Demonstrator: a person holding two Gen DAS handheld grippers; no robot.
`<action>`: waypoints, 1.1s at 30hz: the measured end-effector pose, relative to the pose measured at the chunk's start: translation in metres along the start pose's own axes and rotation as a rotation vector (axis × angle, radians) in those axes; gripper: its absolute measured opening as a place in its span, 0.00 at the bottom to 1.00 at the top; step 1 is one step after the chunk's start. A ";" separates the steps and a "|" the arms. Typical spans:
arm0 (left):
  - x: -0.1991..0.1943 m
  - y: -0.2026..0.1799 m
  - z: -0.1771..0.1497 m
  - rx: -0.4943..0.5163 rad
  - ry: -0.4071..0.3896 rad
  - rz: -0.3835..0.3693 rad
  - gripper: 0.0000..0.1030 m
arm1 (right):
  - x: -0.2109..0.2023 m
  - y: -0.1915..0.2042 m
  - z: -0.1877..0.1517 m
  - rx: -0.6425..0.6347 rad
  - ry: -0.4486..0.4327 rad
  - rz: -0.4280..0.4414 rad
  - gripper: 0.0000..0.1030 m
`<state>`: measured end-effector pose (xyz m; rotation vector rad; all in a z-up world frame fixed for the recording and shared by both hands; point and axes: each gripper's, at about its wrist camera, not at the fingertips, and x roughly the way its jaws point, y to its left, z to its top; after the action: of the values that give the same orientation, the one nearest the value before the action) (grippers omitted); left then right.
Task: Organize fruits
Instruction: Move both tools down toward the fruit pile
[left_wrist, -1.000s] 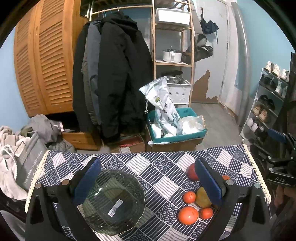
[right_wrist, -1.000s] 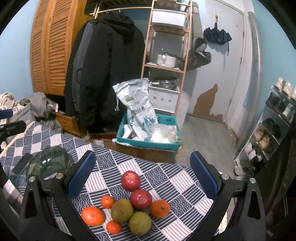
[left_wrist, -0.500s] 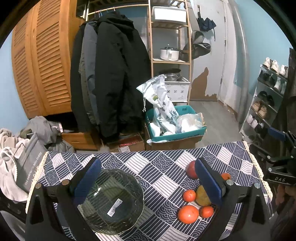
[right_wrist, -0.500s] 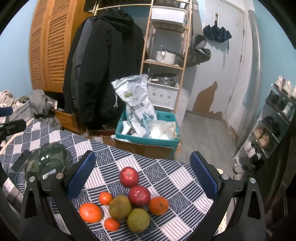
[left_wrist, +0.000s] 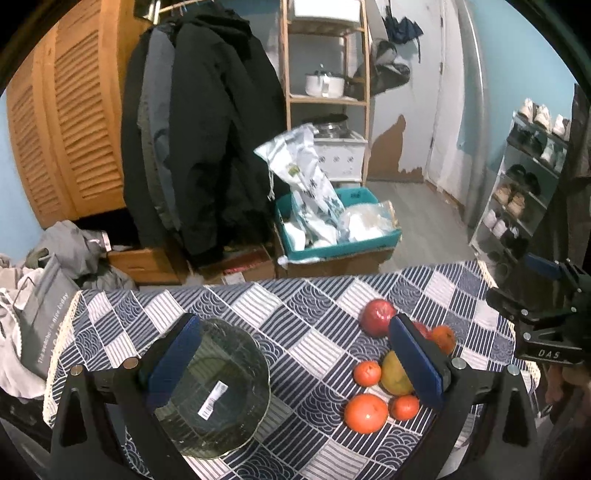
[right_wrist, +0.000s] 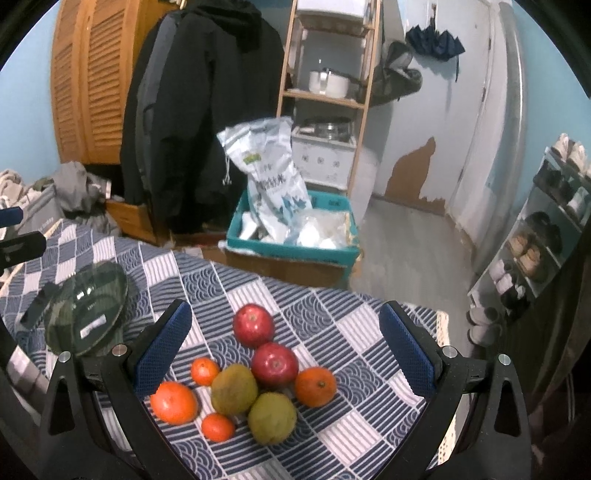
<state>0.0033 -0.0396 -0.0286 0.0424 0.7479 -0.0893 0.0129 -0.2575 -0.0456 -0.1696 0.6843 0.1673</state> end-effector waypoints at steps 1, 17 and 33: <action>0.003 -0.002 -0.002 0.004 0.012 -0.003 0.99 | 0.002 0.000 -0.002 0.002 0.009 -0.001 0.97; 0.065 -0.029 -0.040 0.043 0.228 -0.068 0.98 | 0.052 -0.011 -0.050 0.042 0.258 0.020 0.97; 0.124 -0.056 -0.088 0.082 0.445 -0.135 0.96 | 0.106 -0.006 -0.102 0.038 0.499 0.061 0.94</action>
<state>0.0283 -0.0975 -0.1782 0.0911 1.1915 -0.2447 0.0322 -0.2747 -0.1902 -0.1550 1.1893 0.1714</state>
